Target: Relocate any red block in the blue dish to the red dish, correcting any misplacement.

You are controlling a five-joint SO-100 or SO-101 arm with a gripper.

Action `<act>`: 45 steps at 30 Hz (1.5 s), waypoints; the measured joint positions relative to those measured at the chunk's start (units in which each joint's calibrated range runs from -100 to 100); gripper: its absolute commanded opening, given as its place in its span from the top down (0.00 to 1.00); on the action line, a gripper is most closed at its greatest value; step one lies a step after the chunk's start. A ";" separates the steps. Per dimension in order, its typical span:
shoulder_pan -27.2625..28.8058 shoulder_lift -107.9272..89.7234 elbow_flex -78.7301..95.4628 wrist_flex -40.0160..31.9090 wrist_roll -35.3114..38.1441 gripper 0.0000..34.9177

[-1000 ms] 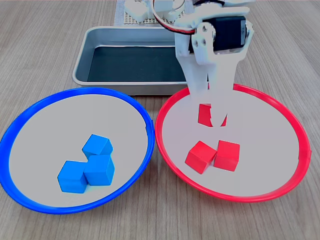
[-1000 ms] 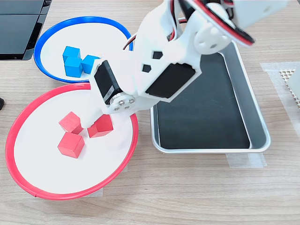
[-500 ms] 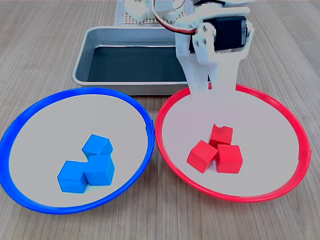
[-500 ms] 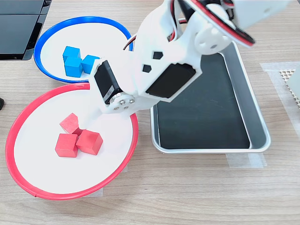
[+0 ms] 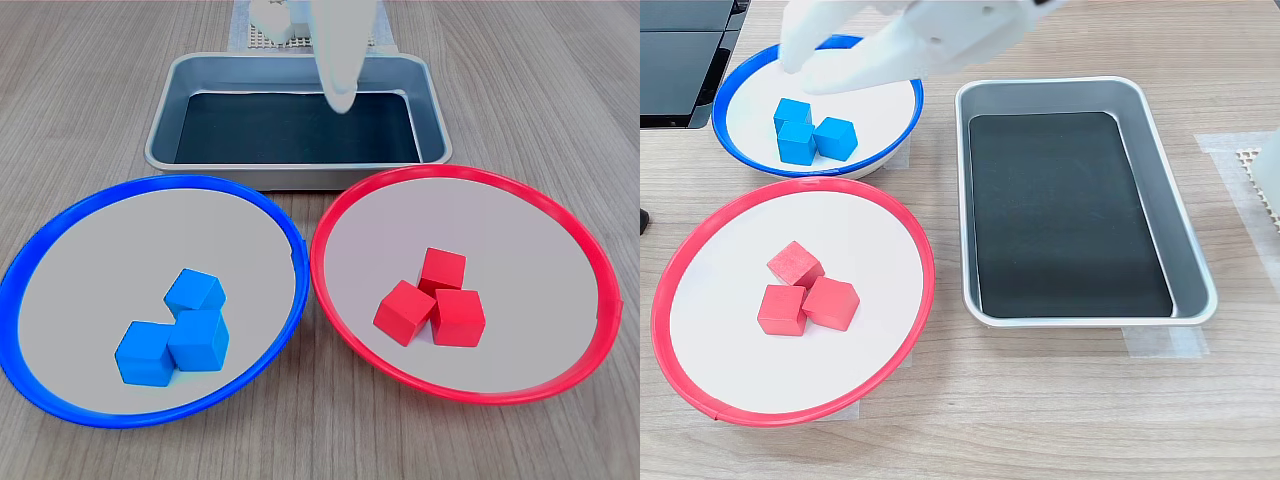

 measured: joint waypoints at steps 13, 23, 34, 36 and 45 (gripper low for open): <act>3.45 -41.43 35.30 8.56 -4.05 0.99; 4.07 -62.66 50.27 18.68 -5.57 0.99; 4.16 -75.45 58.62 25.20 -5.57 0.99; 4.42 -76.64 59.98 25.77 -5.57 0.99; 4.96 -80.31 62.52 26.18 -5.57 0.99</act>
